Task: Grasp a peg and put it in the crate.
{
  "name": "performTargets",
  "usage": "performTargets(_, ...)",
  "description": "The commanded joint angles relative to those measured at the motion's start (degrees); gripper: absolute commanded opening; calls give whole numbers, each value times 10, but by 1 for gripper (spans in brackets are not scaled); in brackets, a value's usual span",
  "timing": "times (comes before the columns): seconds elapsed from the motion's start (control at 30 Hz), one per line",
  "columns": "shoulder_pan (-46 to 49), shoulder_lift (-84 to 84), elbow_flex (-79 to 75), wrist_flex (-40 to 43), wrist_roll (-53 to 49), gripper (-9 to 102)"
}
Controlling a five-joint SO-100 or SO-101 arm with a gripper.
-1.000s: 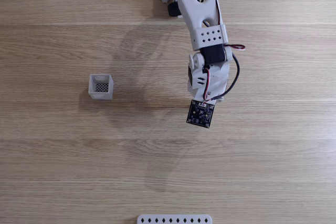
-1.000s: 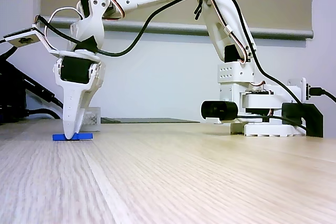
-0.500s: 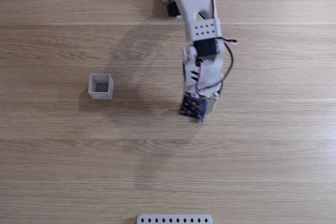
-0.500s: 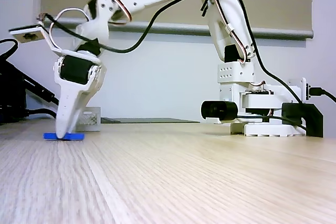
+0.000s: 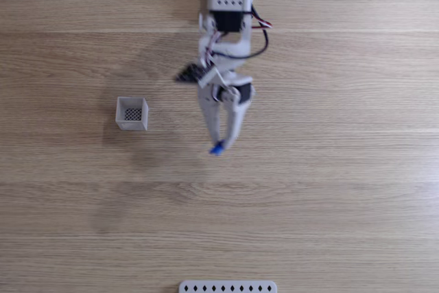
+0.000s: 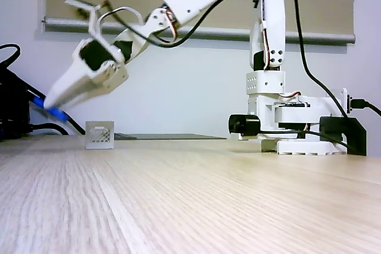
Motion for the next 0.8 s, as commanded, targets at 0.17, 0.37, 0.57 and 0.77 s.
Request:
performTargets(0.17,148,104,105,-193,-6,-1)
performTargets(0.37,236,92,172,-316,-6,0)
performTargets(0.57,286,24,190,-403,-6,0)
performTargets(0.77,299,-45,192,-454,-6,0)
